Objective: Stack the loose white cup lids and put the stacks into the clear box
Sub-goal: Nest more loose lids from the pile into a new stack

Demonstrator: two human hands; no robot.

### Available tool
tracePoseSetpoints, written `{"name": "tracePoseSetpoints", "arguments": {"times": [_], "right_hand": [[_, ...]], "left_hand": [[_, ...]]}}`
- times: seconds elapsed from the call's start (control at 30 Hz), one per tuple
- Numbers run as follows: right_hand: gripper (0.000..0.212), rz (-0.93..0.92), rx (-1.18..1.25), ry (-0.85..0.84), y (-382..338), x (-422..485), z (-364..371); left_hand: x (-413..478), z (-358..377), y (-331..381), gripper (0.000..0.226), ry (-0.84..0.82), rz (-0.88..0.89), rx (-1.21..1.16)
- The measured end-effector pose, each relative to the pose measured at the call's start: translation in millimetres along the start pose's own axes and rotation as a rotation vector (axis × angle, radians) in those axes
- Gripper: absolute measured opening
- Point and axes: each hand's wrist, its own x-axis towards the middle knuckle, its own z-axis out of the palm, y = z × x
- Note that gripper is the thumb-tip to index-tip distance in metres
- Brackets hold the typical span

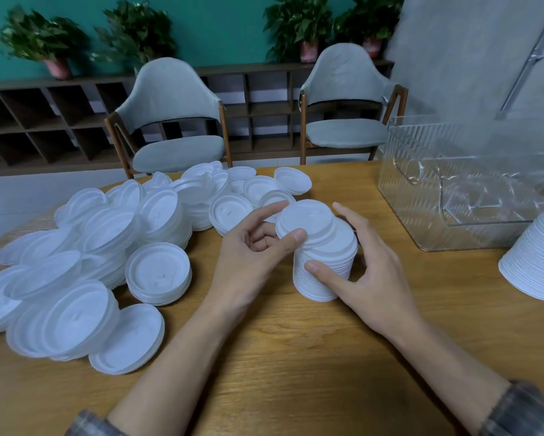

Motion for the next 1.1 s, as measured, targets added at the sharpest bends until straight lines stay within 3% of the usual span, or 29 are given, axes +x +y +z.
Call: {"name": "tracePoseSetpoints", "arguments": {"times": [0.23,0.67,0.97,1.03,1.1], "right_hand": [[0.086,0.003,0.002,0.003,1.0,0.1,0.0],[0.086,0.002,0.008,0.001,1.9,-1.9,0.1],[0.085,-0.029,-0.065,-0.003,5.4,-0.3,0.8],[0.082,-0.030,-0.056,0.016,5.4,0.8,0.7],[0.081,-0.025,-0.036,0.024,4.8,1.0,0.6]], "left_hand": [[-0.2,2.6,-2.2,0.056,-0.071,-0.036,0.074],[-6.5,9.5,-8.4,0.039,0.077,0.171,0.383],[0.1,1.8,-11.4,0.031,-0.018,0.126,0.281],[4.3,-4.7,-19.2,0.026,0.083,0.165,0.418],[9.6,-15.1,-30.9,0.030,0.182,0.228,0.723]]}}
